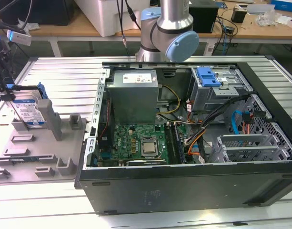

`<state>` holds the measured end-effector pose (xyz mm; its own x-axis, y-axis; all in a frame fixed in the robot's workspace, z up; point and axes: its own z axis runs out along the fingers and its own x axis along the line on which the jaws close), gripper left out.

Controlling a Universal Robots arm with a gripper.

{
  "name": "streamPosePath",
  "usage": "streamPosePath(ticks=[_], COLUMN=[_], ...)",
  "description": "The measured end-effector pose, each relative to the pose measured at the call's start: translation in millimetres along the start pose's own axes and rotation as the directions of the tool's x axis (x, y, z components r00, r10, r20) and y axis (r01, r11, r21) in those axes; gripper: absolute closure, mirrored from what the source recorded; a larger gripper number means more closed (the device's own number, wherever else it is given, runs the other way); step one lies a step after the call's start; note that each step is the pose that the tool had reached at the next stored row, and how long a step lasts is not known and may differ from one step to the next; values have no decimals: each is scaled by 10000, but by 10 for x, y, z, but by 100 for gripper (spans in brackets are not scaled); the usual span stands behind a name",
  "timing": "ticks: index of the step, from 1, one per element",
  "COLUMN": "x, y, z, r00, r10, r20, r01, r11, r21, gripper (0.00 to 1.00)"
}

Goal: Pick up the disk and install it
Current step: 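Pick up the disk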

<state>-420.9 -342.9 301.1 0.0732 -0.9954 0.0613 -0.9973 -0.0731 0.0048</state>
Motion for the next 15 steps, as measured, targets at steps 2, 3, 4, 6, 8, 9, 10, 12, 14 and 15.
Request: streamPosePath(ticks=[2,3,4,6,8,9,10,12,14,15], x=[0,0,0,0,1,3,6,10,14,19], y=[-1,-2,-3,-4,-4,-4,-5,-5,-4,-4], z=[2,3,3,4,6,9,12,16,18,20], r00=[10000,10000,10000,10000,10000,10000,10000,10000,10000,10000], r10=[-1,-1,-1,-1,-1,-2,-2,-1,-1,-1], r20=[12,19,33,57,66,73,75,80,81,82], r01=[1,1,1,1,1,2,2,1,1,1], r11=[10000,10000,10000,10000,10000,10000,10000,10000,10000,10000], r21=[1,2,4,6,6,7,7,7,7,7], gripper=[57,57,57,57,57,57,57,57,57,59])
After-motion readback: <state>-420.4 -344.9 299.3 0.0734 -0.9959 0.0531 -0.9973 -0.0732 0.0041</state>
